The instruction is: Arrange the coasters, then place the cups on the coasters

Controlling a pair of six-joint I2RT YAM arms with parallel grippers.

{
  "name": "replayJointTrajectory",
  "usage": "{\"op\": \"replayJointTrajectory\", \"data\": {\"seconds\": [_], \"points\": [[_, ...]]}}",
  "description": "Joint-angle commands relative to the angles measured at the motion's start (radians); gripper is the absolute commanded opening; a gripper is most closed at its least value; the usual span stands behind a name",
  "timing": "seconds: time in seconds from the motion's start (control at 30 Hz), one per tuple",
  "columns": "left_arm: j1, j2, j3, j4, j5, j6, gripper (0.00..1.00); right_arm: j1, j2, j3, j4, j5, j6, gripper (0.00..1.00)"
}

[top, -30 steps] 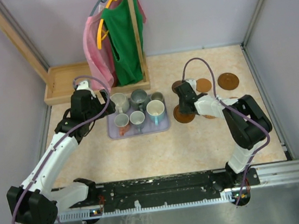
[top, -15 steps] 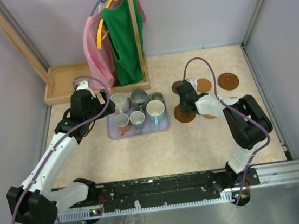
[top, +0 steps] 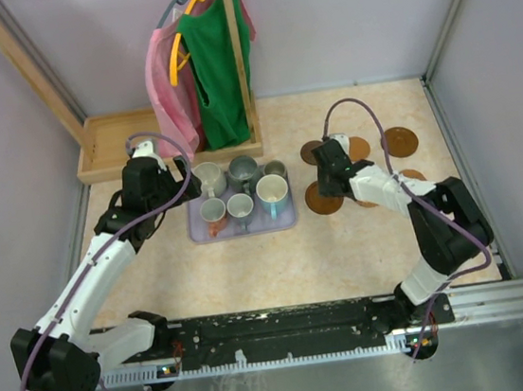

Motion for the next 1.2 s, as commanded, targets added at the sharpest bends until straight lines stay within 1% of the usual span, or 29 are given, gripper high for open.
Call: {"op": "replayJointTrajectory", "data": {"seconds": [0.0,0.1,0.2,0.33,0.37,0.4,0.43,0.47,0.57,0.63,0.7,0.8,1.0,1.17], "points": [[-0.006,-0.019,0.008,0.008,0.011,-0.002,1.0,0.01,-0.112,0.054,-0.024,0.015,-0.028,0.36],[-0.007,-0.016,0.011,0.008,0.014,-0.003,1.0,0.011,-0.158,0.067,-0.037,0.006,-0.037,0.43],[-0.009,-0.012,0.015,0.009,0.018,-0.003,1.0,0.01,-0.191,0.083,-0.055,-0.001,-0.046,0.46],[-0.013,-0.005,0.026,0.009,0.02,-0.001,1.0,0.01,-0.232,0.099,-0.078,-0.01,-0.055,0.54],[-0.016,-0.003,0.03,0.009,0.021,0.002,1.0,0.01,-0.244,0.101,-0.081,-0.013,-0.057,0.58],[-0.019,0.0,0.033,0.008,0.021,0.004,1.0,0.01,-0.257,0.102,-0.083,-0.015,-0.058,0.7],[-0.025,0.003,0.036,0.005,0.015,0.006,1.0,0.01,-0.27,0.101,-0.085,-0.018,-0.059,0.76],[-0.031,0.006,0.042,0.001,0.004,0.008,1.0,0.01,-0.283,0.103,-0.086,-0.019,-0.06,0.78],[-0.054,0.016,0.06,-0.011,-0.019,0.019,1.0,0.01,-0.316,0.105,-0.095,-0.022,-0.061,0.8],[-0.068,0.021,0.069,-0.017,-0.025,0.024,1.0,0.01,-0.336,0.106,-0.104,-0.026,-0.062,0.82],[-0.093,0.027,0.078,-0.02,-0.036,0.025,1.0,0.01,-0.362,0.106,-0.112,-0.029,-0.061,0.85],[-0.136,0.038,0.091,-0.027,-0.056,0.019,1.0,0.01,-0.397,0.098,-0.127,-0.028,-0.058,0.86],[-0.275,0.075,0.111,-0.043,-0.141,-0.018,1.0,0.01,-0.468,0.067,-0.165,-0.01,-0.042,0.88],[-0.423,0.138,0.128,-0.06,-0.218,-0.078,1.0,0.007,-0.514,0.057,-0.21,-0.014,-0.024,0.89]]}}
